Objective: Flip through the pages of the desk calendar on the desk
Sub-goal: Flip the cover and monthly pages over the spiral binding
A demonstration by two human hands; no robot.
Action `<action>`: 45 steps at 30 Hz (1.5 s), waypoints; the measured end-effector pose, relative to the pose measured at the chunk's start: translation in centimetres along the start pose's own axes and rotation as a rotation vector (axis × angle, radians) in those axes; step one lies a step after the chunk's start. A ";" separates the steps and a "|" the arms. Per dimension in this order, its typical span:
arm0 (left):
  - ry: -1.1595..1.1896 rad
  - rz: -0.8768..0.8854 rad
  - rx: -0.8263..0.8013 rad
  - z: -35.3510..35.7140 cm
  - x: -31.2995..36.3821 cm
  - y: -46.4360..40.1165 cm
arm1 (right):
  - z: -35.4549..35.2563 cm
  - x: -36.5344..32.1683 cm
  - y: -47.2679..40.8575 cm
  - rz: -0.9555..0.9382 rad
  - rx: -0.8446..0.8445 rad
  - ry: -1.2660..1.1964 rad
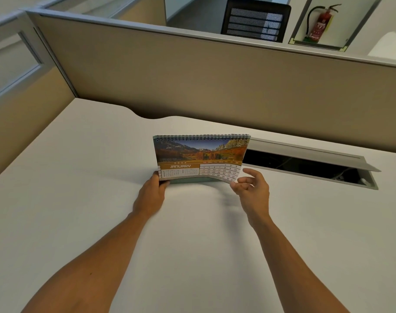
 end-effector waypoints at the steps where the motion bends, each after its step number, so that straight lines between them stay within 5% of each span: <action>1: -0.003 0.000 -0.001 0.0 0.0 0.0 | -0.1 0.1 0.0 -0.006 -0.024 -0.027; 5: -0.010 -0.002 0.000 0.0 -0.1 0.0 | -0.2 -0.2 -0.5 0.035 0.025 -0.100; 8: -0.009 0.008 0.003 0.0 -0.1 0.0 | 0.2 -0.9 -1.1 0.135 -0.103 -0.271; 15: -0.031 0.010 0.009 -0.1 -0.1 0.0 | 0.0 -0.7 0.3 0.154 -0.212 0.009; 19: 0.001 -0.007 -0.002 -0.2 -0.5 0.2 | -1.8 -1.2 2.2 0.045 -0.345 -0.036; 25: -0.021 -0.016 0.032 0.0 -0.8 0.3 | -4.2 -6.0 2.9 -0.179 -0.498 -0.478; 29: -0.063 0.092 0.014 -0.3 0.0 0.0 | -3.9 -11.0 2.2 -0.374 -0.512 -0.251; 35: -0.006 0.035 0.016 -0.1 0.0 -0.1 | -1.9 -12.7 -0.2 -0.324 -0.437 0.186; 40: -0.002 0.037 0.012 -0.1 -0.2 -0.2 | -1.1 -8.7 -0.7 -0.368 -0.232 0.150; 45: -0.007 0.025 0.016 0.0 -0.2 -0.2 | -0.3 -3.7 -0.6 -0.101 -0.138 -0.087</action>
Point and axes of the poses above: each hand's wrist, its own y-axis away from the middle knuckle, its own z-axis out of the palm, x = y × z, the point moved 1 cm from there along -y, towards the middle knuckle, and after that the axes turned 8 degrees about -x, right-handed, at the moved point
